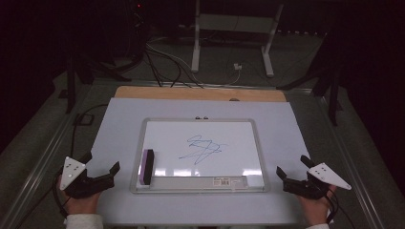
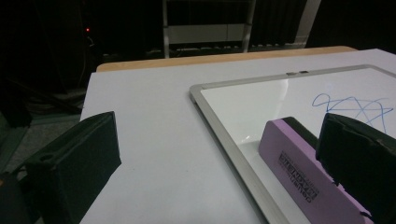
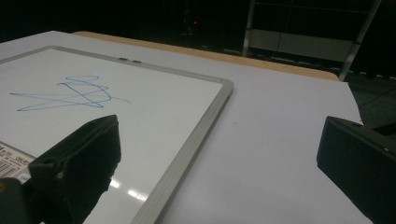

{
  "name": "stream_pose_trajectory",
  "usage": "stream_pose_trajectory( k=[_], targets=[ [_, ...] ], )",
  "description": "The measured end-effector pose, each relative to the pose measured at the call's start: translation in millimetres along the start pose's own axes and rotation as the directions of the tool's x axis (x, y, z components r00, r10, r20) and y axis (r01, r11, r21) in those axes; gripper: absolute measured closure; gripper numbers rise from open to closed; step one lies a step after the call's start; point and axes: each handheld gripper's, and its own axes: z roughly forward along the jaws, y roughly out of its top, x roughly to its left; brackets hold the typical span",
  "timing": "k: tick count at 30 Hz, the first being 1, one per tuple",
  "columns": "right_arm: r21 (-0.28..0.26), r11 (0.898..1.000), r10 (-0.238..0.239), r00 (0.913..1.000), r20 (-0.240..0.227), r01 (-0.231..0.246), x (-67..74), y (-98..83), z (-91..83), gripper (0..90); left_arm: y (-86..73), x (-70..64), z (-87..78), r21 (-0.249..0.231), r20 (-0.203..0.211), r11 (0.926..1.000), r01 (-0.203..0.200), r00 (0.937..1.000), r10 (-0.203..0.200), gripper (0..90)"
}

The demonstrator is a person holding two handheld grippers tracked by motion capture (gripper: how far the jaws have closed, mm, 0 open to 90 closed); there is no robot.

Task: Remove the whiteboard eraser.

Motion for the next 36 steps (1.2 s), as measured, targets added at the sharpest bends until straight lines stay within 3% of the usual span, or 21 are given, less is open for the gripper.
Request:
stream_pose_trajectory(
  k=[7, 19, 36],
  targets=[
    [0.001, 1.000, -0.004, 1.0000, -0.003, 0.004, 2.0, -0.1, 0.3, 0.4, 5.5, -2.3, 0.3, 0.004, 0.013, 1.0000, 0.006, 0.9999, -0.006, 0.7],
    [0.007, 1.000, -0.009, 1.0000, -0.003, 0.009, 3.1, -0.4, 0.5, 0.4, 12.7, -15.1, 9.0, 0.043, 0.070, 0.9990, 0.013, 0.9974, -0.016, 1.3],
    [0.014, 1.000, -0.015, 0.9999, -0.005, 0.015, 4.1, -0.6, 0.8, 0.4, 11.7, -35.8, 30.3, 0.121, 0.153, 0.9926, -0.016, 0.9882, -0.003, 3.3]
  ],
)
